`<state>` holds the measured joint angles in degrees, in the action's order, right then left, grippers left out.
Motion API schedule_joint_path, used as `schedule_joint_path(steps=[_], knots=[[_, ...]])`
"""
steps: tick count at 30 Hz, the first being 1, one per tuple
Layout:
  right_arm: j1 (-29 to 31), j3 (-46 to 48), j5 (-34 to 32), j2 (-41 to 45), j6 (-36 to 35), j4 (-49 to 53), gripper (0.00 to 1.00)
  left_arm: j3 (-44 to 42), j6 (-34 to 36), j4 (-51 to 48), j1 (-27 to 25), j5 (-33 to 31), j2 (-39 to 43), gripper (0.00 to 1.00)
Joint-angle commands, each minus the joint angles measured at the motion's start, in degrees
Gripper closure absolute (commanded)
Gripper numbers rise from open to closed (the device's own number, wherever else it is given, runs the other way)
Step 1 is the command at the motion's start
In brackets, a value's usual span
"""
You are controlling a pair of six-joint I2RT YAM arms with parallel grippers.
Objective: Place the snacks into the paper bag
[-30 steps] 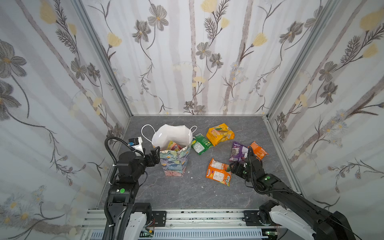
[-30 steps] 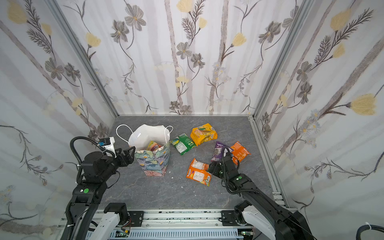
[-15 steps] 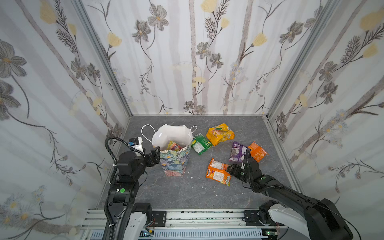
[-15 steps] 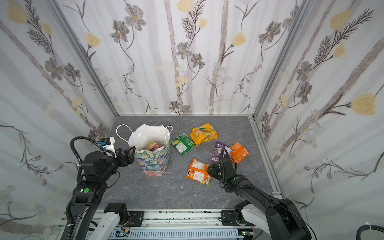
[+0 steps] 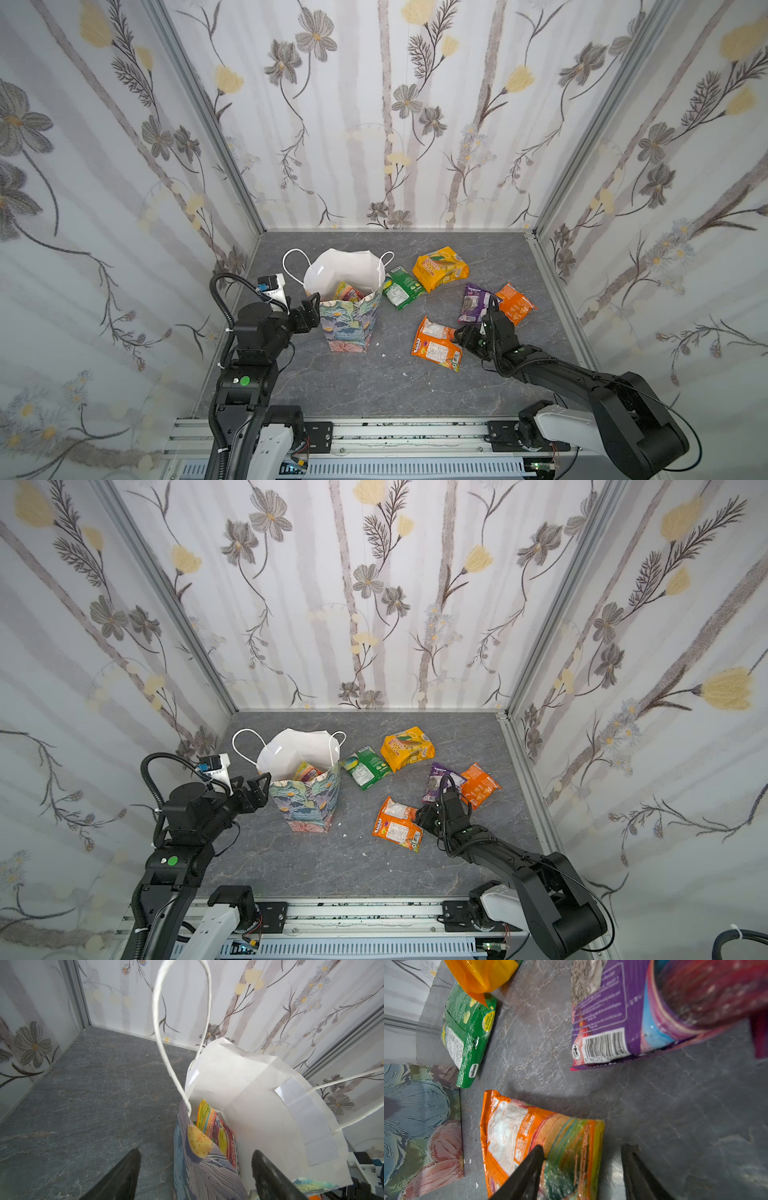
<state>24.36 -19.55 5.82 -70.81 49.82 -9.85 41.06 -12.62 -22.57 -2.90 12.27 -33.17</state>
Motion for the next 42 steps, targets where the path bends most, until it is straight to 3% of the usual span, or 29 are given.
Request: schedule_joint_path(steps=[1, 15, 23, 27, 42], knots=[[-0.2, -0.6, 0.5, -0.9, -0.3, -2.4, 0.42, 0.1, 0.1, 1.2, 0.0, 0.0, 0.0, 0.17], [-0.6, -2.6, 0.4, -0.2, -2.0, -0.2, 0.70, 0.0, 0.1, 1.3, 0.0, 0.0, 0.9, 0.17], [-0.6, -2.7, 0.8, 2.6, -2.0, -1.3, 0.96, 0.1, 0.1, 1.3, 0.0, 0.1, 0.5, 0.17], [-0.6, -4.2, 2.2, 3.5, -3.0, -0.7, 1.00, 0.0, 0.1, 1.3, 0.0, -0.5, 0.9, 0.17], [-0.2, -14.7, 9.9, 8.6, -8.1, 2.3, 1.00, -0.1, 0.1, 1.4, 0.1, -0.5, 1.1, 0.17]])
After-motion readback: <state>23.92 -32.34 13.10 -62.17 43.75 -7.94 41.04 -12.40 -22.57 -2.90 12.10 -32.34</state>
